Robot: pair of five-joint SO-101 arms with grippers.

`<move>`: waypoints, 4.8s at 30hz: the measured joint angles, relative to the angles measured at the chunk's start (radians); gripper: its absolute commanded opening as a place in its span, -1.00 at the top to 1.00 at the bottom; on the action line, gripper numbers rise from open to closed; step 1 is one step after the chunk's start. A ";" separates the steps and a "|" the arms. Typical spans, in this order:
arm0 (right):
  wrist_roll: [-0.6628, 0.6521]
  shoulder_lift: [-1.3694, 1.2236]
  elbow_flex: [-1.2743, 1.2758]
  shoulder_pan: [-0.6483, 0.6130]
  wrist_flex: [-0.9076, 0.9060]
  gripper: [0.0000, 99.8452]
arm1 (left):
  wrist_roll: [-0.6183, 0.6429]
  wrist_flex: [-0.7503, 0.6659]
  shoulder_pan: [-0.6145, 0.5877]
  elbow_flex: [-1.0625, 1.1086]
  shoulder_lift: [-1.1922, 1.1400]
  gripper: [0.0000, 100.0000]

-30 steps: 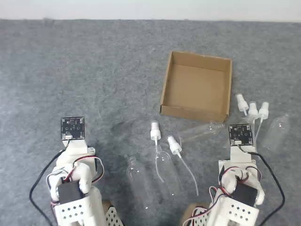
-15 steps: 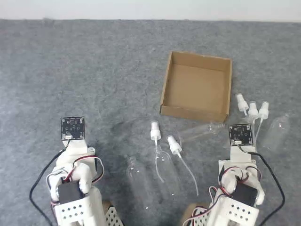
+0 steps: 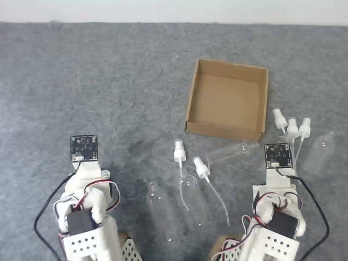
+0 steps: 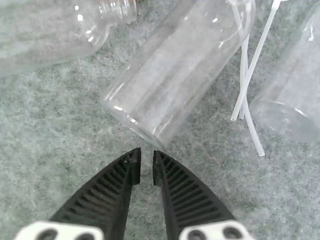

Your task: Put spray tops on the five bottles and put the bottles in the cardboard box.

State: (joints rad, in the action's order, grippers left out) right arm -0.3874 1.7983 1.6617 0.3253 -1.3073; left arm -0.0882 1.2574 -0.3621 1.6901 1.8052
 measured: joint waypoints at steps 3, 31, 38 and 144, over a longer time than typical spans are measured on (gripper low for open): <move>0.000 0.000 0.000 0.000 0.000 0.99 | 0.000 0.000 0.000 0.000 0.000 0.97; 0.000 0.000 0.000 0.000 0.000 0.98 | 0.000 0.000 0.000 0.000 0.000 0.97; 0.000 0.000 0.000 0.000 0.015 0.98 | 0.000 0.000 0.071 0.000 0.000 0.97; 0.508 -2.297 -2.634 -0.930 -0.417 0.97 | -0.003 0.000 0.097 0.000 0.000 0.97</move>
State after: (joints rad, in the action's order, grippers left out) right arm 0.1204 -0.4987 -0.9728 -0.6045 -1.7246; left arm -0.0913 1.2574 -0.2654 1.6901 1.8052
